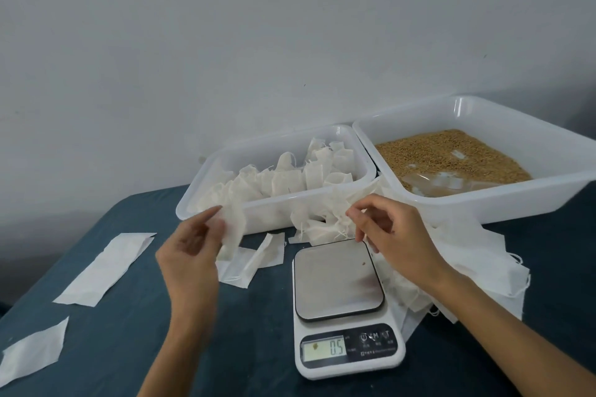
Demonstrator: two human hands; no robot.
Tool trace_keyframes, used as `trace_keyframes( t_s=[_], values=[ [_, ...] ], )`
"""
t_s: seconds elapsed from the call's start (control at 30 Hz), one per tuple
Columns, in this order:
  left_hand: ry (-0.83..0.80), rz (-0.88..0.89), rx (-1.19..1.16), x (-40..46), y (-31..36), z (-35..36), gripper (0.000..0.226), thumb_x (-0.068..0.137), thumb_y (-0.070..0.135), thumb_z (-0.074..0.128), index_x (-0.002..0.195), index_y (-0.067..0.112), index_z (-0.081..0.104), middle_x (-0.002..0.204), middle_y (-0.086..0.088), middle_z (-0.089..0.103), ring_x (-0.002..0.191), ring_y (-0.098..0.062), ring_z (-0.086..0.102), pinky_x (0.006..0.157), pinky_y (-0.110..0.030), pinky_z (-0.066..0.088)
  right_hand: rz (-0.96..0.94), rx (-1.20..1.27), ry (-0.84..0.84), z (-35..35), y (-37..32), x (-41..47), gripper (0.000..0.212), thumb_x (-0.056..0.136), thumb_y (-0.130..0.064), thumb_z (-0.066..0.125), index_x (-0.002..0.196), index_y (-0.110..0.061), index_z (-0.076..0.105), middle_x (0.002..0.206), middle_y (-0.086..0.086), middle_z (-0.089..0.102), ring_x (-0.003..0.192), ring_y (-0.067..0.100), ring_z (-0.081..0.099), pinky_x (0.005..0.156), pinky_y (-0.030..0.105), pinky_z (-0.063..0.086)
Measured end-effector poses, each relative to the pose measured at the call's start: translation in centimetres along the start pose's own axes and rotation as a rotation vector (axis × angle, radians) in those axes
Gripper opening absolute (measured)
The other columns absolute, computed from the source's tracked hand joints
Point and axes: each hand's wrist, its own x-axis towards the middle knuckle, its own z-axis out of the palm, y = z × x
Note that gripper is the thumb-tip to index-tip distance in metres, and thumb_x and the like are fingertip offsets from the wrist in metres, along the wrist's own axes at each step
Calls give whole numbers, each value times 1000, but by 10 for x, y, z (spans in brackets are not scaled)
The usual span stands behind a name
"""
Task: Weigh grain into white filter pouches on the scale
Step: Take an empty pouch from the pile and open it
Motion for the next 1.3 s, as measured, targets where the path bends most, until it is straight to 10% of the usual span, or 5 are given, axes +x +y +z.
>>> trace_keyframes(
  t_s=[0.2, 0.5, 0.7, 1.03, 1.3],
  values=[
    [-372, -451, -667, -14, 9, 83, 31, 91, 17, 64, 115, -3, 64, 101, -12, 73, 91, -19, 71, 82, -27, 62, 303, 381, -354, -1, -5, -1, 41, 87, -40, 78, 123, -24, 68, 118, 0, 69, 76, 25, 64, 56, 26, 53],
    [-352, -184, -172, -18, -17, 103, 13, 97, 6, 72, 106, 13, 66, 98, -1, 76, 82, -18, 71, 77, -29, 60, 247, 276, 36, -9, 9, 6, 7, 90, -4, 72, 95, 0, 69, 56, 10, 56, 46, 18, 52, 44, 27, 45],
    [-531, 76, -164, -32, -12, 103, 18, 86, 10, 81, 86, 23, 68, 82, 7, 68, 75, -12, 61, 73, -27, 52, 255, 134, 84, 6, 11, 3, 43, 85, -16, 79, 67, -2, 43, 45, 6, 45, 36, 18, 46, 37, 24, 36],
    [-551, 59, -113, -37, -22, 107, 9, 93, 14, 75, 96, 22, 74, 95, 2, 75, 85, -15, 71, 79, -25, 55, 203, 315, -30, 11, 4, 1, 17, 92, -7, 67, 107, 1, 72, 94, 18, 73, 76, 24, 67, 76, 29, 59],
    [-704, -124, -286, -35, -16, 107, 9, 95, 16, 76, 92, 7, 75, 84, -5, 72, 79, -16, 67, 78, -28, 56, 159, 343, -14, 8, 2, -1, 20, 88, -6, 71, 86, -6, 51, 73, 6, 63, 70, 22, 63, 73, 29, 56]
  ],
)
